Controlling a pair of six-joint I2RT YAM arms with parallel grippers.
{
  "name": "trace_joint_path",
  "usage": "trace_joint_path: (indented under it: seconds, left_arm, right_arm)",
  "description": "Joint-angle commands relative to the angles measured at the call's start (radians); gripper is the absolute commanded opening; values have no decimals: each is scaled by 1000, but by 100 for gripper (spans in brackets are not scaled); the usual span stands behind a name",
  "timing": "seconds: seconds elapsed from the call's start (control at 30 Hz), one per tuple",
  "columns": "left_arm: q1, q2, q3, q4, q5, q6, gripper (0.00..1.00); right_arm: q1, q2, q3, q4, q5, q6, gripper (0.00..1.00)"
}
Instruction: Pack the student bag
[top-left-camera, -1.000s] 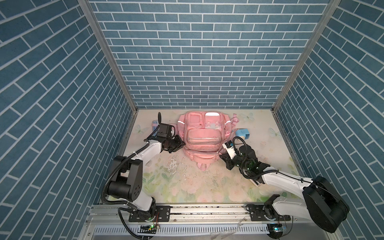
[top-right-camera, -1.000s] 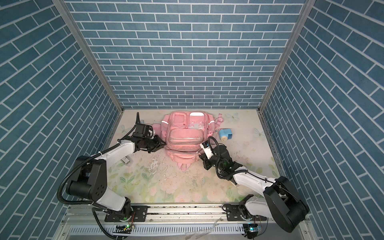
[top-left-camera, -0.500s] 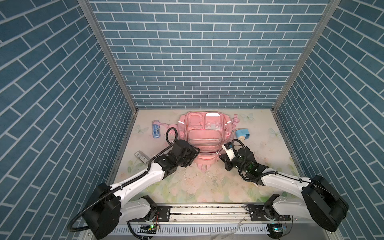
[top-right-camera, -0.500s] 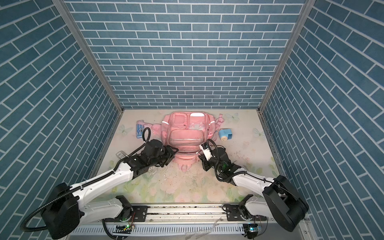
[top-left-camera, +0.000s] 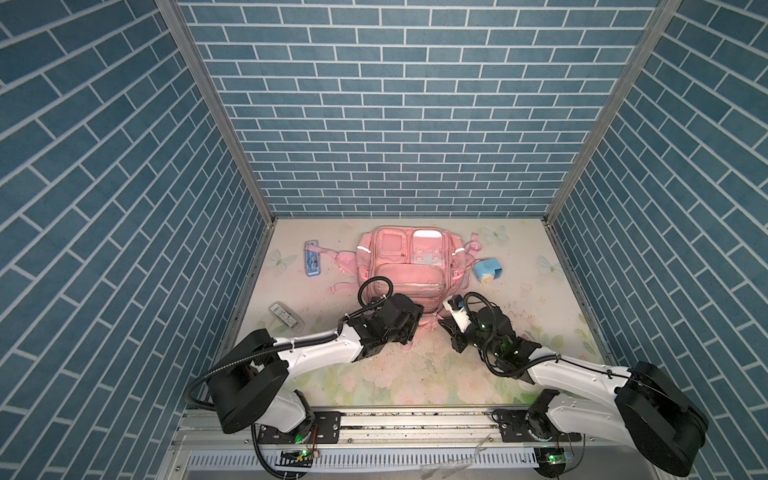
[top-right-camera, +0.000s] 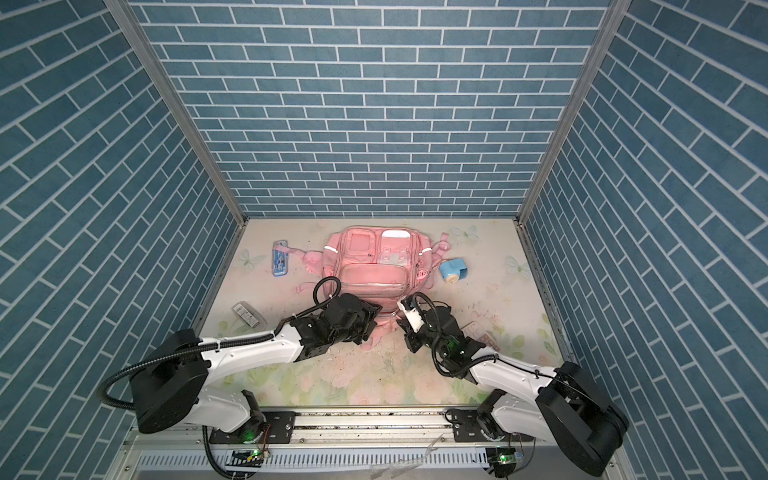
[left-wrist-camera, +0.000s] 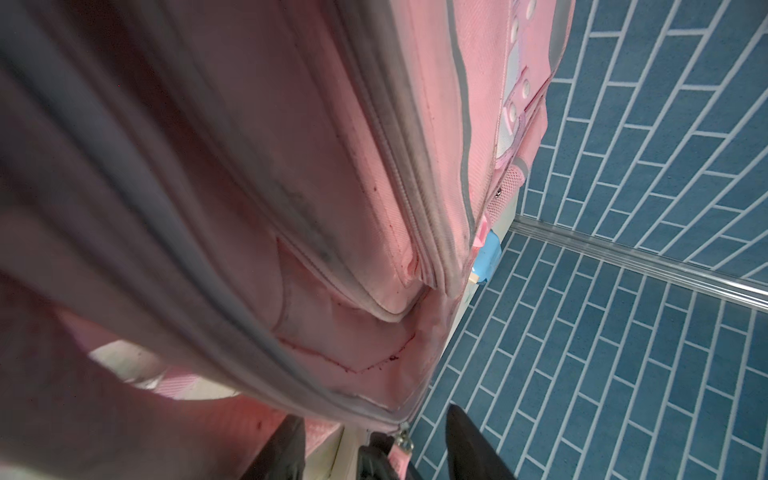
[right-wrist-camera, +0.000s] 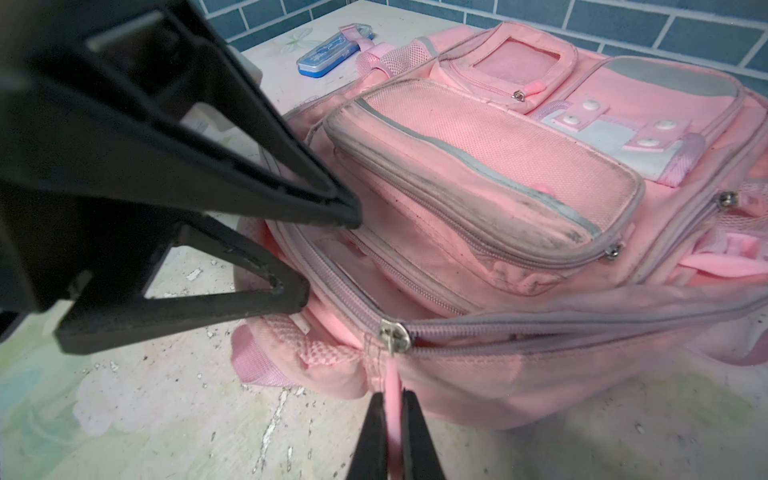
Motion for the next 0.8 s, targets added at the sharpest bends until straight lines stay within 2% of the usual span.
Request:
trace_joint_path:
  seconds: [0.0, 0.17, 0.2, 0.27, 0.33, 0.4, 0.43, 0.67, 0.77]
  left_arm:
    - [-4, 41, 53, 0, -27, -21, 55]
    - [5, 96, 56, 17, 10, -14, 50]
    - [10, 103, 42, 31, 27, -20, 47]
    - [22, 105, 7, 82, 44, -21, 36]
    - [31, 99, -14, 100, 43, -19, 17]
    - [45, 95, -22, 103, 52, -3, 2]
    - [54, 93, -27, 110, 66, 6, 0]
    - [99, 30, -61, 143, 116, 63, 0]
    - [119, -22, -90, 149, 128, 82, 0]
  right_arm:
    - [22, -23, 1, 66, 8, -50, 0]
    - [48, -10, 10, 62, 40, -65, 0]
    - [50, -8, 10, 62, 52, -66, 0]
    - [56, -9, 10, 65, 67, -65, 0]
    - [61, -16, 8, 64, 82, -63, 0]
    - [67, -30, 9, 68, 100, -62, 0]
    - [69, -36, 7, 72, 105, -64, 0]
    - [69, -42, 15, 62, 154, -45, 0]
    - [69, -72, -7, 90, 212, -30, 0]
